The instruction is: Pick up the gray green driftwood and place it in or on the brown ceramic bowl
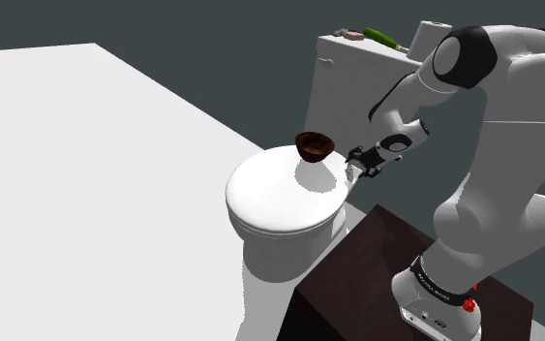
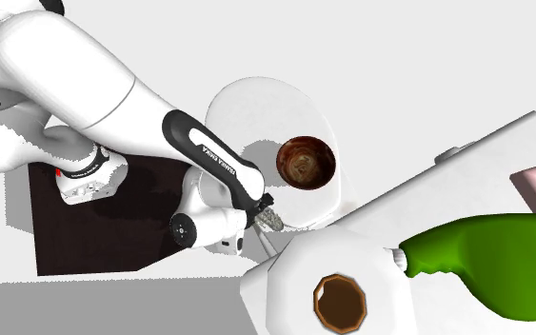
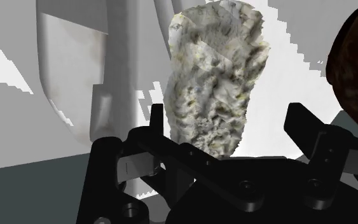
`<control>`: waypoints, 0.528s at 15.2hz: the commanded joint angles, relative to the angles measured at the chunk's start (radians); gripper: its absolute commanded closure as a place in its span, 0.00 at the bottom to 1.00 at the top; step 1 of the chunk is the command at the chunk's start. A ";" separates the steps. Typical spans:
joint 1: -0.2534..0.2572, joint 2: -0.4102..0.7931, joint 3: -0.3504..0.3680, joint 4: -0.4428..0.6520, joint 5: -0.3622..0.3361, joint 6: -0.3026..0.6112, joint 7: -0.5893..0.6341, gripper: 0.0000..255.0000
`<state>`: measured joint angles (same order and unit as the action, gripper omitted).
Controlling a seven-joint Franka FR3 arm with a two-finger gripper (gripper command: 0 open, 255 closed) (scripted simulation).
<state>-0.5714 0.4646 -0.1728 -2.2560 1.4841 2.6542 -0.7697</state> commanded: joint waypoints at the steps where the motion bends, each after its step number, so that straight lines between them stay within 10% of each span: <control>1: -0.003 0.023 0.009 0.016 0.026 -0.003 -0.024 0.00; 8: -0.001 0.076 0.025 0.056 0.066 0.006 -0.050 0.00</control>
<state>-0.5726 0.5386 -0.1488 -2.2022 1.5485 2.6596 -0.8180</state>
